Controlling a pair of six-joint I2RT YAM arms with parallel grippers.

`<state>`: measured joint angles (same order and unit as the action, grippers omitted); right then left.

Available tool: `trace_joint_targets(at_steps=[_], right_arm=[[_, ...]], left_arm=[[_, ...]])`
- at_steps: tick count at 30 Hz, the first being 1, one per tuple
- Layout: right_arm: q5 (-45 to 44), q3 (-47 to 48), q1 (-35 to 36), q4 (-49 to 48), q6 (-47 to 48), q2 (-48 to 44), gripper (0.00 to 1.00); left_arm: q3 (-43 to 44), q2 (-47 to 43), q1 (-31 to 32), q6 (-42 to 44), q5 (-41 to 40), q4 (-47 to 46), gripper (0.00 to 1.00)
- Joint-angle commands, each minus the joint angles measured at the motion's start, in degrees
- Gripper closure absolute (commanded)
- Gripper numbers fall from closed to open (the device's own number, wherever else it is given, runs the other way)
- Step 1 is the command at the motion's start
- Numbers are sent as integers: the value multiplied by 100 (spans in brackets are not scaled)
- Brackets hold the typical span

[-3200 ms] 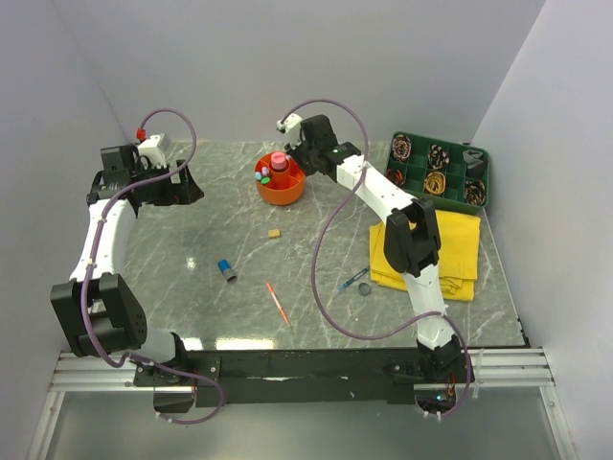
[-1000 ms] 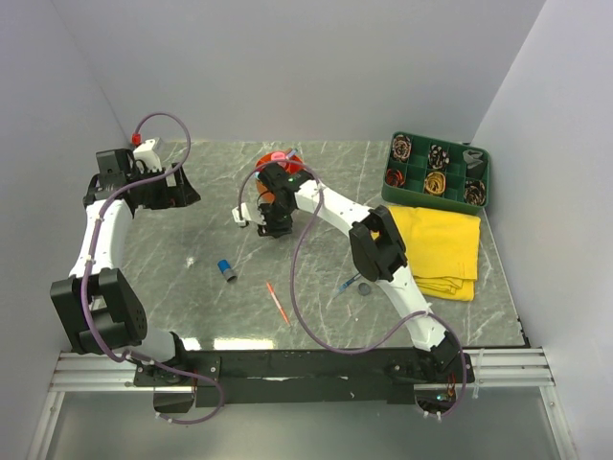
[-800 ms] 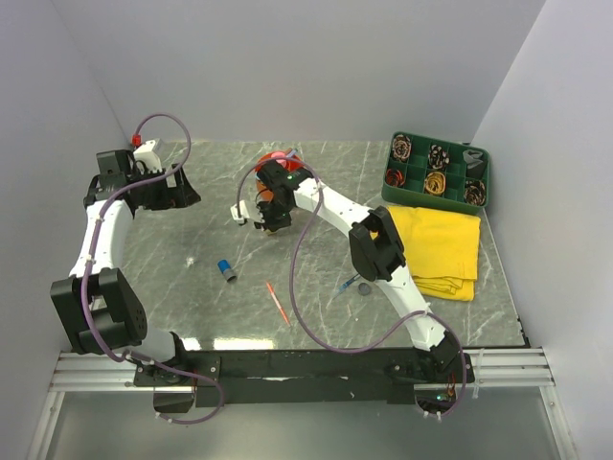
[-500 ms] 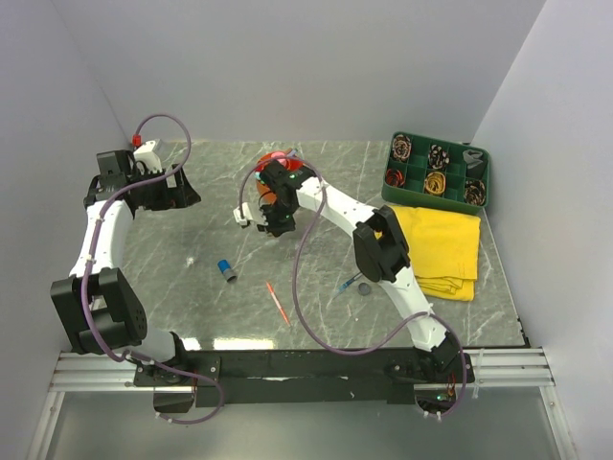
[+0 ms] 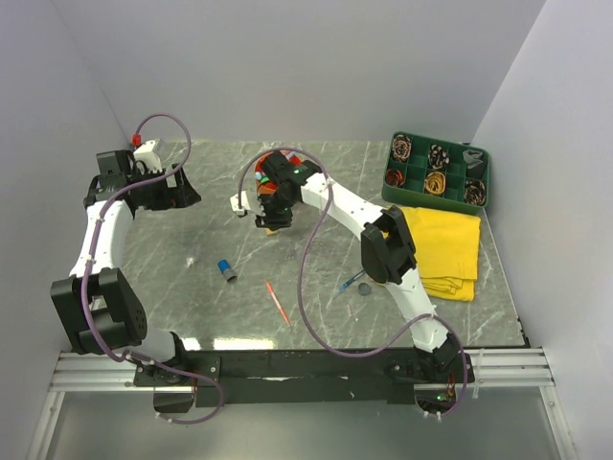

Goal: Sort the stationery into containers
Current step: Pick up the stationery from the center of the board.

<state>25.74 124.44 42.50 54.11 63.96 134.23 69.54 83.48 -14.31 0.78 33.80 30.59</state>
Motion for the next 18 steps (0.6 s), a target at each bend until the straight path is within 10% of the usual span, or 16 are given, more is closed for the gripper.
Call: trace_joint_targets(at_steps=[1, 18], right_arm=[[-113, 476, -14, -32, 116, 384, 55], [-385, 651, -5, -102, 327, 964, 47]], left_arm=[[-116, -218, -37, -7, 65, -132, 0], [-371, -227, -169, 10, 144, -194, 1]])
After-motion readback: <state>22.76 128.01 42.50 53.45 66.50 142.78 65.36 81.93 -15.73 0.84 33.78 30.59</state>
